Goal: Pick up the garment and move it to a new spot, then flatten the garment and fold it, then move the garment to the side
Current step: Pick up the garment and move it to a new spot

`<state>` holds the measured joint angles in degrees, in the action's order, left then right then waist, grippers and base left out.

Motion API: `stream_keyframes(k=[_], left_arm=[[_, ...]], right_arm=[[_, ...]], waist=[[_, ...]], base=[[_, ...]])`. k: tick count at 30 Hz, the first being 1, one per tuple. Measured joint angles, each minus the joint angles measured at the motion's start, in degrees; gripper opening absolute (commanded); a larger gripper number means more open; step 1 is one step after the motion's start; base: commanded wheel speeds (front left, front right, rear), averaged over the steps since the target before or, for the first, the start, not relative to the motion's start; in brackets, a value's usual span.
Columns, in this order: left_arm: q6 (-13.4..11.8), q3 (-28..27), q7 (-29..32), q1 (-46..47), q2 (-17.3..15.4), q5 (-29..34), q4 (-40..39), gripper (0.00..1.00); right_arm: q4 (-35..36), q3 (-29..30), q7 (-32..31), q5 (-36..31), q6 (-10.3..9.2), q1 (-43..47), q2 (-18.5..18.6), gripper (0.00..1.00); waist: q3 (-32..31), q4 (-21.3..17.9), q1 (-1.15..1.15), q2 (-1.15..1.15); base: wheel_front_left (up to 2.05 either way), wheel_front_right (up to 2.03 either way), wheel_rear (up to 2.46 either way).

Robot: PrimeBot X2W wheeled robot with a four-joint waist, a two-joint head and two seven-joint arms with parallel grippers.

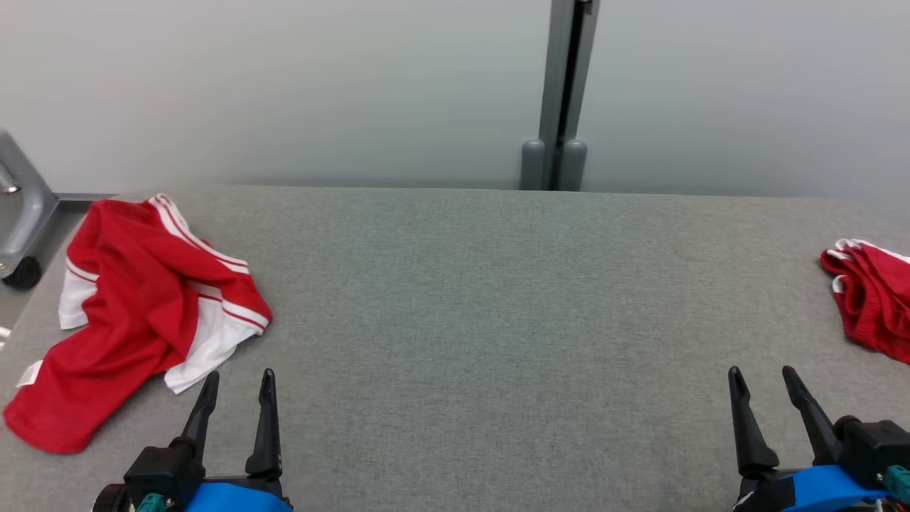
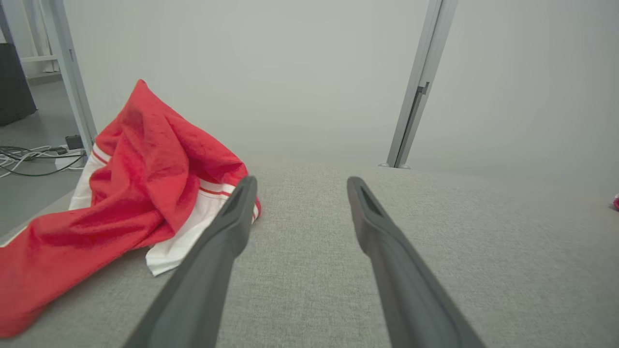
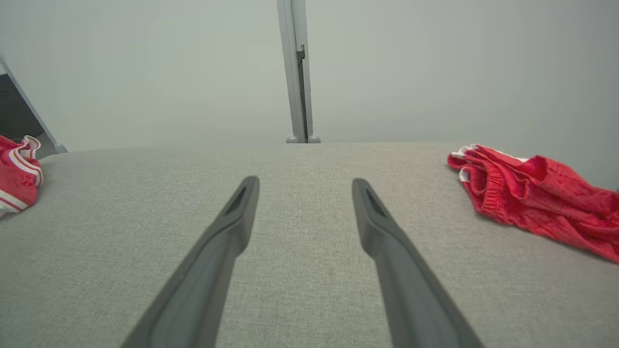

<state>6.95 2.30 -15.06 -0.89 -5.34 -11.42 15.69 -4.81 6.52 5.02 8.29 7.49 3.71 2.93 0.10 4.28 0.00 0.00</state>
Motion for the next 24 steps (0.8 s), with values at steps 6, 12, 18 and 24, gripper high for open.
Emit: stream_keyframes(k=[6, 12, 18, 24], left_arm=[[0.0, -0.4, 0.0, 0.4, -0.4, 0.4, -0.5, 1.0], [-0.1, -0.9, 0.0, 0.4, -0.4, 0.4, -0.9, 1.0], [-0.3, -1.0, 0.0, 0.0, -0.4, 0.4, -1.2, 1.0], [-0.4, -1.1, 0.0, -0.2, -0.6, 0.4, -1.4, 1.0]], right_arm=[[-1.0, -1.1, 0.4, 0.3, 0.0, -0.1, 0.0, 1.0], [-1.6, -1.9, 0.6, 0.5, 0.0, -0.1, 0.0, 1.0], [-2.1, -2.6, 0.7, 1.0, 0.0, -0.3, 0.0, 1.0], [-2.9, -3.4, 1.1, 1.4, 0.0, -0.6, -0.1, 1.0]], waist=[[0.1, 4.5, 0.0, 0.0], [0.1, 9.9, 0.0, 0.0], [0.1, 15.0, 0.0, 0.0], [0.2, 18.9, 0.0, 0.0]], base=[[0.0, 0.0, 0.0], [0.0, 0.0, 0.0], [0.0, 0.0, 0.0], [0.0, 0.0, 0.0]])
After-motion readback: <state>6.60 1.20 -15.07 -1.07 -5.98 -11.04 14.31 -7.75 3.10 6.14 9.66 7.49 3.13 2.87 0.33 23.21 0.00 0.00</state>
